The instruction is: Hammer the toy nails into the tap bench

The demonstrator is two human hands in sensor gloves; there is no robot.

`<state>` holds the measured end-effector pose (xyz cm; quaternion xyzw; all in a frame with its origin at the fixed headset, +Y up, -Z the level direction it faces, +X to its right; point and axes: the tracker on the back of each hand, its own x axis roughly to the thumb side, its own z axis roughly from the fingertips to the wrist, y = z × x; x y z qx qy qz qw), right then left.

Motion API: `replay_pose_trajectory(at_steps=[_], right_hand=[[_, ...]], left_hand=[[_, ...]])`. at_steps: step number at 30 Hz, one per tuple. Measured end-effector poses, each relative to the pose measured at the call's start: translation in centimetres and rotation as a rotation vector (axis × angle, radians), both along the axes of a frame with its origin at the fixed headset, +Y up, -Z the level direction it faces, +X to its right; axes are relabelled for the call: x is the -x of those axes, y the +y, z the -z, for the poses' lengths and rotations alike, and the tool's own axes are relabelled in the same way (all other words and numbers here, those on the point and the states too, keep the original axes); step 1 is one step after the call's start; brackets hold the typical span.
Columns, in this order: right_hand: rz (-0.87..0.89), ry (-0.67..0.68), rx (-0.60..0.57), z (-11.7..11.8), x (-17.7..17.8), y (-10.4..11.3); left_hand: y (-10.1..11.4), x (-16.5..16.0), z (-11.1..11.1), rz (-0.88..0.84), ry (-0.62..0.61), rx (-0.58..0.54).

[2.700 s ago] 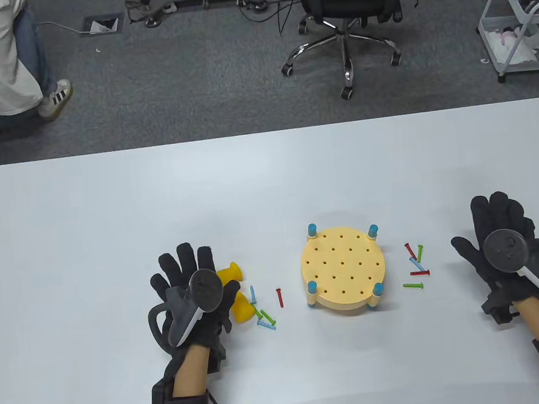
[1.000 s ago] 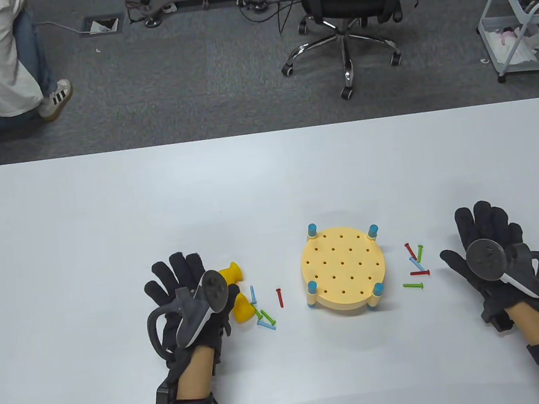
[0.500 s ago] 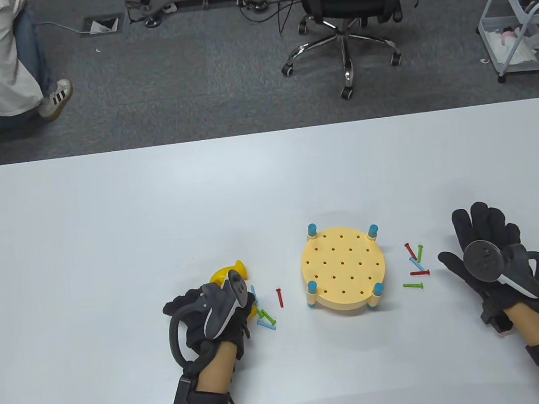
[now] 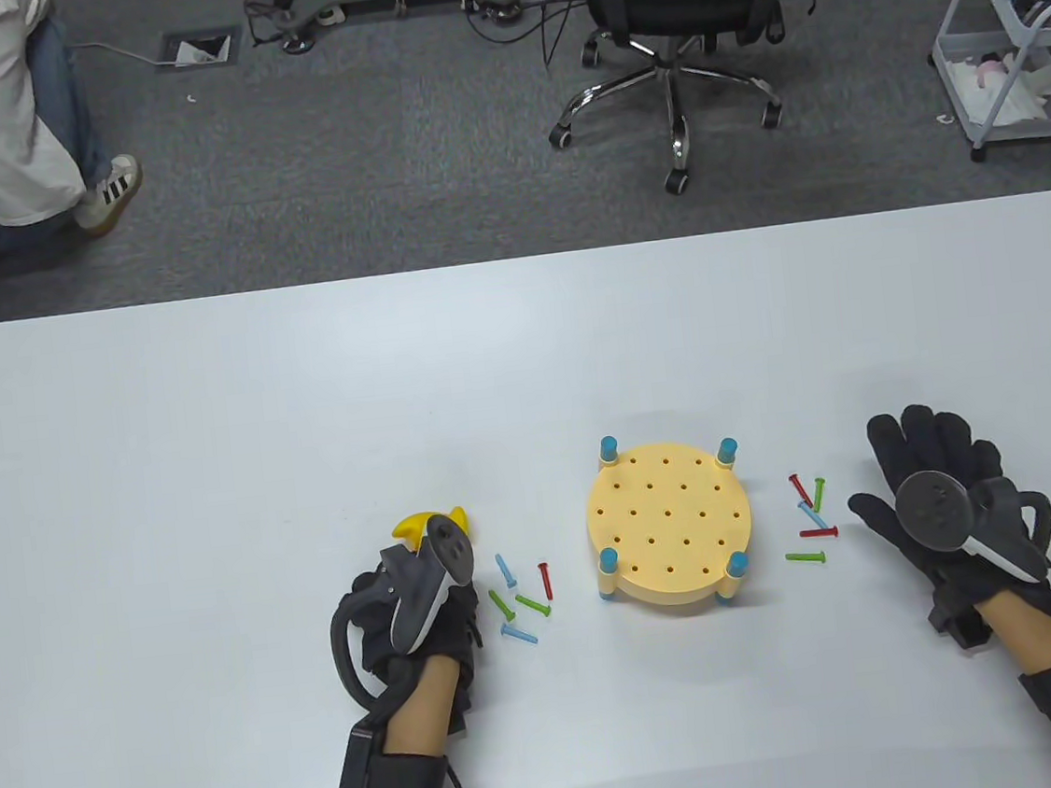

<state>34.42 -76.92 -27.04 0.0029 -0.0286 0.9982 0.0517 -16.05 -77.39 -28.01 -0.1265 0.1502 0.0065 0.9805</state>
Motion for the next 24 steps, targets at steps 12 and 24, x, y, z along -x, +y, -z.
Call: replay_pose_trajectory(at_steps=[12, 24], right_hand=[[0.008, -0.163, -0.024, 2.0, 1.3, 1.6], [-0.342, -0.378, 0.311, 7.5, 6.6, 0.9]], left_hand=[[3.9, 2.4, -0.9, -0.318, -0.065, -0.268], [6.6, -1.1, -2.9, -0.21, -0.344, -0.487]])
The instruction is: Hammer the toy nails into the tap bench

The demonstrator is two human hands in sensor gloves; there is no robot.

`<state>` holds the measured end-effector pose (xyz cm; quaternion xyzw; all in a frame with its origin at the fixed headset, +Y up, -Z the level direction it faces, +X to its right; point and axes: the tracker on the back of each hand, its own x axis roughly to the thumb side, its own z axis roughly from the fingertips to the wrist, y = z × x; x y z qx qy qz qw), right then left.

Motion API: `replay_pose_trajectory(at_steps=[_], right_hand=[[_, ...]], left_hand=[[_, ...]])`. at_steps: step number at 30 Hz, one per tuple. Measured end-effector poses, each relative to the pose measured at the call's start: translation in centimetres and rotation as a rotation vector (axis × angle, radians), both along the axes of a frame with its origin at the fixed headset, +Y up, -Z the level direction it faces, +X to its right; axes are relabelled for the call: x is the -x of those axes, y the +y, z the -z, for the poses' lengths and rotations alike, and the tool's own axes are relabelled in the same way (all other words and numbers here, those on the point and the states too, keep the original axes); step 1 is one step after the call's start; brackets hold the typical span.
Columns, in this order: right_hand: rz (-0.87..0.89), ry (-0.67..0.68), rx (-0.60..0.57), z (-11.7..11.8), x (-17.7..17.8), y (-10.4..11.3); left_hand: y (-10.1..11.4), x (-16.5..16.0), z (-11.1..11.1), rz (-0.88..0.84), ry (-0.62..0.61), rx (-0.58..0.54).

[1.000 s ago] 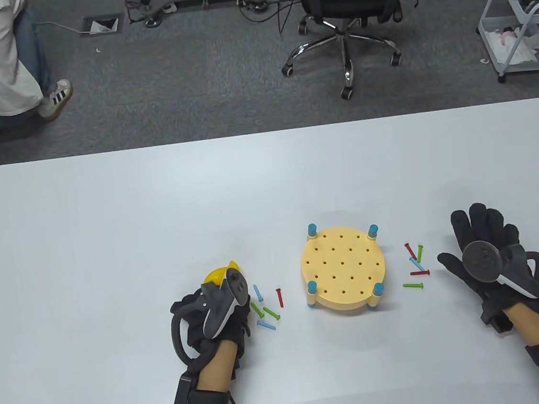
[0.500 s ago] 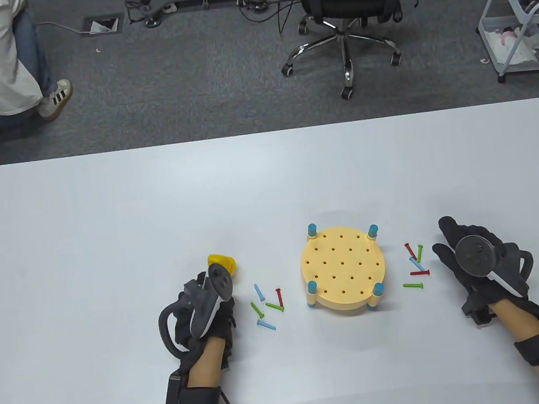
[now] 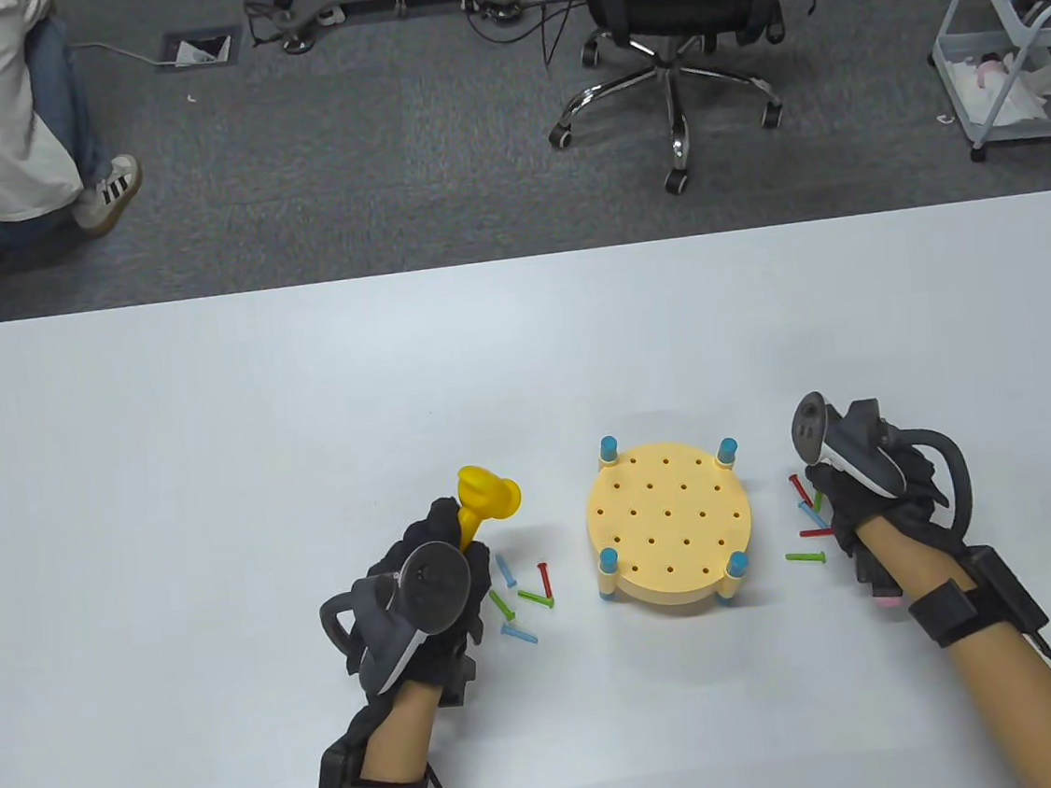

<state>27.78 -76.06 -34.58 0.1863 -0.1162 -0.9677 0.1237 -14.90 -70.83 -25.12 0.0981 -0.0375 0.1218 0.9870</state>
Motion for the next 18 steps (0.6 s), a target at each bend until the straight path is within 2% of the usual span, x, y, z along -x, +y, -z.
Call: replay_pose_trajectory(at_steps=[4, 18], right_hand=[[0.048, -0.04, 0.044, 0.7, 0.7, -0.5], [-0.073, -0.09, 0.048, 0.9, 1.7, -1.0]], left_hand=[[0.1, -0.5, -0.2, 0.014, -0.022, -0.006], [-0.2, 0.0, 0.0, -0.023, -0.02, 0.026]])
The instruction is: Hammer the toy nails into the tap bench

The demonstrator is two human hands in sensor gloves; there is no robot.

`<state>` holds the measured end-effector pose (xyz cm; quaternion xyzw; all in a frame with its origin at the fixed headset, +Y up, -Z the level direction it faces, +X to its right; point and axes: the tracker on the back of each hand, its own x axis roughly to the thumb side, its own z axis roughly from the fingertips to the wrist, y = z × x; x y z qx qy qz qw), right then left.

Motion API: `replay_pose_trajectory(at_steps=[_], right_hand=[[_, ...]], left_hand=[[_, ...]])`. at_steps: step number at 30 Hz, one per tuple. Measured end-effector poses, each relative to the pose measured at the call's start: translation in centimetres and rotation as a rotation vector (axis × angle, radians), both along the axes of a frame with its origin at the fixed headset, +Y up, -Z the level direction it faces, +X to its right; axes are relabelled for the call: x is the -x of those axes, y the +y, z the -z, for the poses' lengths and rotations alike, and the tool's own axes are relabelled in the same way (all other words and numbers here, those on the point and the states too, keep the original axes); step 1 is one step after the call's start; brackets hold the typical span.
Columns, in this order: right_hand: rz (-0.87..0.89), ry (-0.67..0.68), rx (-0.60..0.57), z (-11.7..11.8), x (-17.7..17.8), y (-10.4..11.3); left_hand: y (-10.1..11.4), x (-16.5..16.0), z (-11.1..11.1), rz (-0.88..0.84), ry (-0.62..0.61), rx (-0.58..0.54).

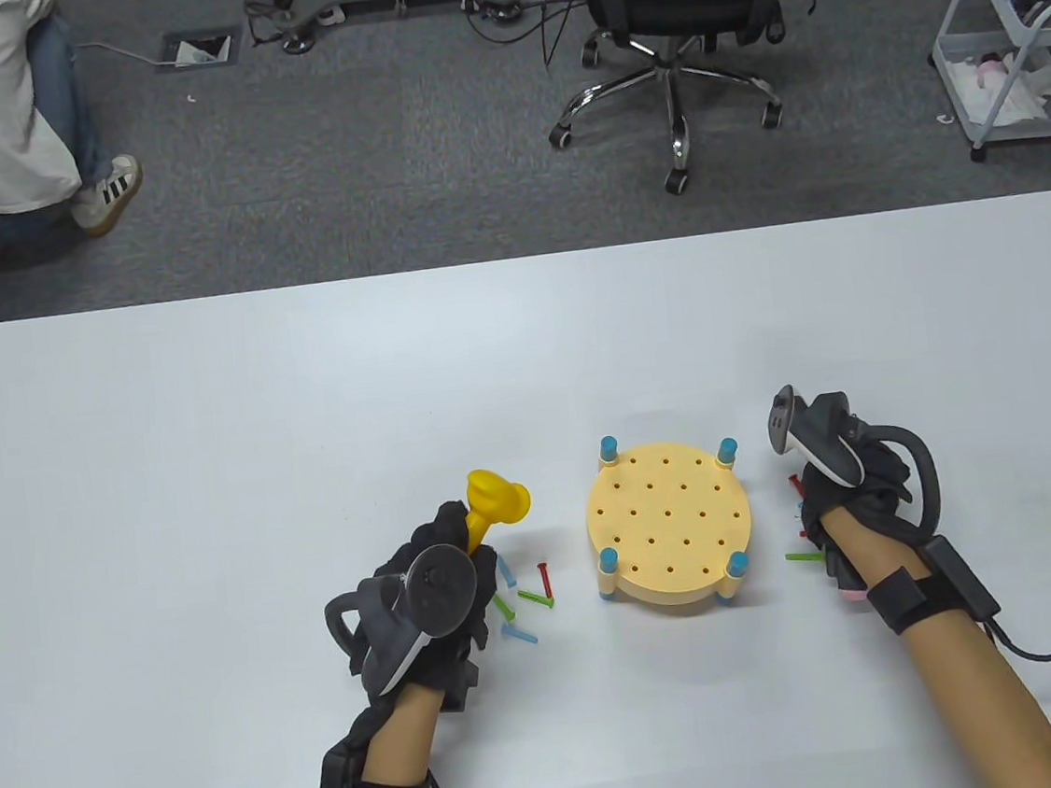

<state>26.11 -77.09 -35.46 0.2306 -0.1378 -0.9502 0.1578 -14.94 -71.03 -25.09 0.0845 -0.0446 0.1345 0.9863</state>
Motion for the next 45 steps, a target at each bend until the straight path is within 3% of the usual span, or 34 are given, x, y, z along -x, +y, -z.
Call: replay_pose_trajectory(at_steps=[7, 15, 19, 22, 27, 28, 32, 36, 41, 45], right_hand=[[-0.033, -0.029, 0.096, -0.2, 0.0, -0.1], [0.041, 0.006, 0.04, -0.5, -1.1, 0.2], [0.076, 0.02, -0.068, -1.2, -2.2, 0.2], [0.172, 0.05, -0.125, -1.7, -3.1, 0.2], [0.568, 0.104, -0.267, -4.0, -4.7, 2.8], [0.663, 0.149, -0.346, -5.0, -4.5, 4.2], [0.892, 0.363, -0.473, -7.9, -1.6, 8.8], [0.811, 0.697, -0.515, -11.0, 4.5, 11.8], [0.474, 1.002, -0.398, -11.6, 11.6, 10.5], [0.299, 1.063, -0.338, -11.1, 14.2, 9.1]], left_hand=[[0.0, -0.2, -0.1, -0.01, -0.017, -0.006], [0.0, -0.4, -0.2, -0.009, -0.035, -0.011], [0.1, -0.4, -0.3, -0.023, -0.041, -0.024], [0.1, -0.4, -0.3, -0.037, -0.048, -0.031], [0.1, -0.9, -0.5, -0.094, -0.086, -0.026], [0.1, -1.1, -0.6, -0.097, -0.095, -0.03], [0.4, -1.7, -1.1, -0.1, -0.117, -0.068], [0.7, -2.4, -1.7, -0.141, -0.146, -0.123], [1.1, -3.4, -2.4, -0.125, -0.199, -0.19], [1.5, -3.4, -2.6, -0.099, -0.198, -0.199]])
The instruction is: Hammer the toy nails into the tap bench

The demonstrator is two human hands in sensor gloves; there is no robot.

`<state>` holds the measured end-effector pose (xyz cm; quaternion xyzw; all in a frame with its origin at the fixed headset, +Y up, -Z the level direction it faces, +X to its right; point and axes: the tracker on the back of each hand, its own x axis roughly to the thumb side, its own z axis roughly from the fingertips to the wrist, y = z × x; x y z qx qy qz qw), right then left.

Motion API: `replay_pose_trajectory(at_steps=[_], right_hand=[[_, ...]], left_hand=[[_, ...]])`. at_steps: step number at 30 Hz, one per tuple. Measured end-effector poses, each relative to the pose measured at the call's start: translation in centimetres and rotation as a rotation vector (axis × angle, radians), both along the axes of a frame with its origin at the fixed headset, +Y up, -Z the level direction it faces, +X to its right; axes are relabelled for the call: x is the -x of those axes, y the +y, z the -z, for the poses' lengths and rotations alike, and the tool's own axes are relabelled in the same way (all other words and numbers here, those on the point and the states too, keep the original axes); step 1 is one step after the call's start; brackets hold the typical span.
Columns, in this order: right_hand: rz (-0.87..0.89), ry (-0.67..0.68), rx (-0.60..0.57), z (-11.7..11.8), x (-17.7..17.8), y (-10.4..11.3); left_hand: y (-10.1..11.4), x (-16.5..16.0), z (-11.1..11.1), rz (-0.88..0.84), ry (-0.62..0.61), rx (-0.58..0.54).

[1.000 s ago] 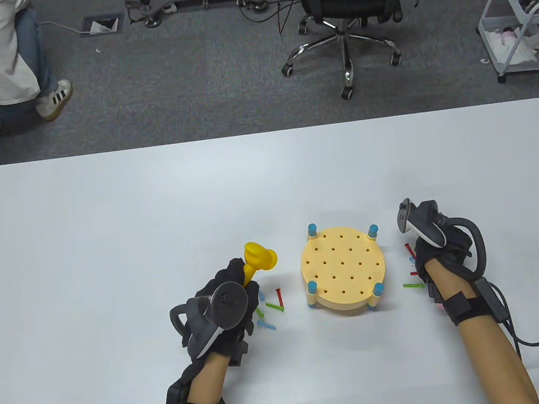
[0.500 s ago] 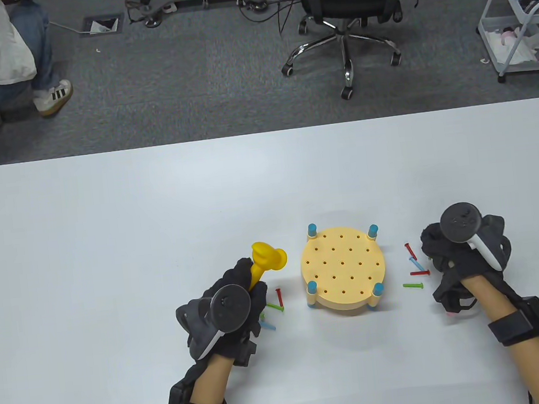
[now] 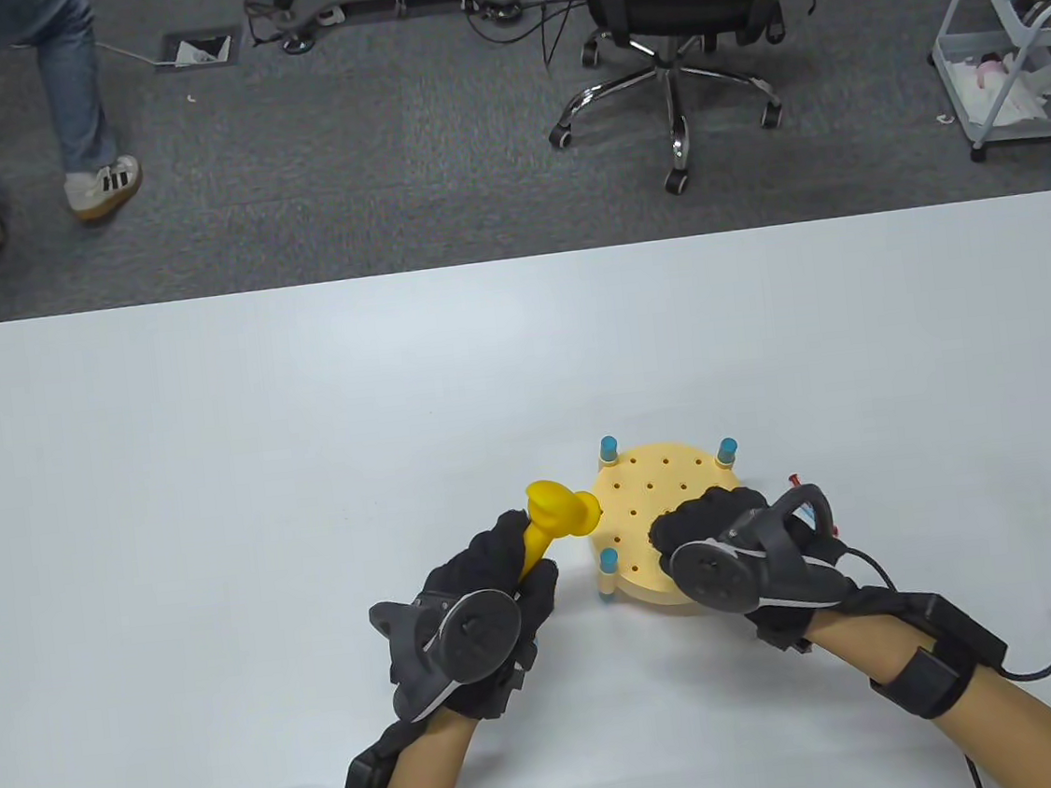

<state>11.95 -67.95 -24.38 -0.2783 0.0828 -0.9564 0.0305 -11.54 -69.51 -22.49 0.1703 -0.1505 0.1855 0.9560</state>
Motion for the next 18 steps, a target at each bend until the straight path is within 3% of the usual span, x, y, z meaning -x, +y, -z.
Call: replay_pose_trajectory(at_steps=[5, 18], right_hand=[[-0.032, -0.002, 0.044, 0.4, 0.4, -0.5], [-0.093, 0.004, 0.017, 0.2, 0.8, -1.3]], left_hand=[[-0.2, 0.6, 0.4, -0.036, 0.005, 0.035], [-0.3, 0.1, 0.4, -0.002, -0.011, 0.044]])
